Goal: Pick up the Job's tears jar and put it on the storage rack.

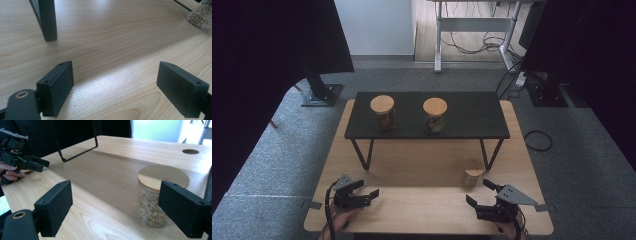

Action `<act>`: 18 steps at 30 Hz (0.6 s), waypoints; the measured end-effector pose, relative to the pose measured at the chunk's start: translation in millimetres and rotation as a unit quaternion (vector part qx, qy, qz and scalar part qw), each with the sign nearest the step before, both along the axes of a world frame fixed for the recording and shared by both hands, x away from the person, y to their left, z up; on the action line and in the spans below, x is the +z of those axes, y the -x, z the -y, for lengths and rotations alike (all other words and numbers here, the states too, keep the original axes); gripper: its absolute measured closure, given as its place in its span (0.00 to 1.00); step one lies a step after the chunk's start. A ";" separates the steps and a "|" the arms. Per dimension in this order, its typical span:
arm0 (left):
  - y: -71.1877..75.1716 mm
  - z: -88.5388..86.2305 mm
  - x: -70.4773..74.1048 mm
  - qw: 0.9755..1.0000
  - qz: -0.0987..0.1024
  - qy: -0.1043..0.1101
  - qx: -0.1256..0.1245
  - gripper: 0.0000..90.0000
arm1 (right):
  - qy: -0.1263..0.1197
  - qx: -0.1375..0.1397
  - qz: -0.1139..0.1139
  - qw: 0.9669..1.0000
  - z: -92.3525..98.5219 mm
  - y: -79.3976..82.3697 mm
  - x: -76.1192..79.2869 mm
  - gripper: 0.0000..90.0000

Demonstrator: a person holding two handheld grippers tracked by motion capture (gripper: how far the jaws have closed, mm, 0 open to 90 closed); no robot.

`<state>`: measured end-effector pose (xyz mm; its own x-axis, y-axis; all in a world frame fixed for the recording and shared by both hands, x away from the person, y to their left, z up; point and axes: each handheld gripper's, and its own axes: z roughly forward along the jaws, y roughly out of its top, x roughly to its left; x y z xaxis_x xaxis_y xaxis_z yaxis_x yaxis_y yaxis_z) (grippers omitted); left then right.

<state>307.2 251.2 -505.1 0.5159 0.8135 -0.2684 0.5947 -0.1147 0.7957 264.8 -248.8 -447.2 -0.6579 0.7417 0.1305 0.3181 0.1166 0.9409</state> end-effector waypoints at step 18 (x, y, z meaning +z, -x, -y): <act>0.8 0.9 0.3 1.000 0.004 -0.005 0.000 0.15 | 0.012 -0.009 -0.031 0.999 26.8 -14.9 -14.6 0.12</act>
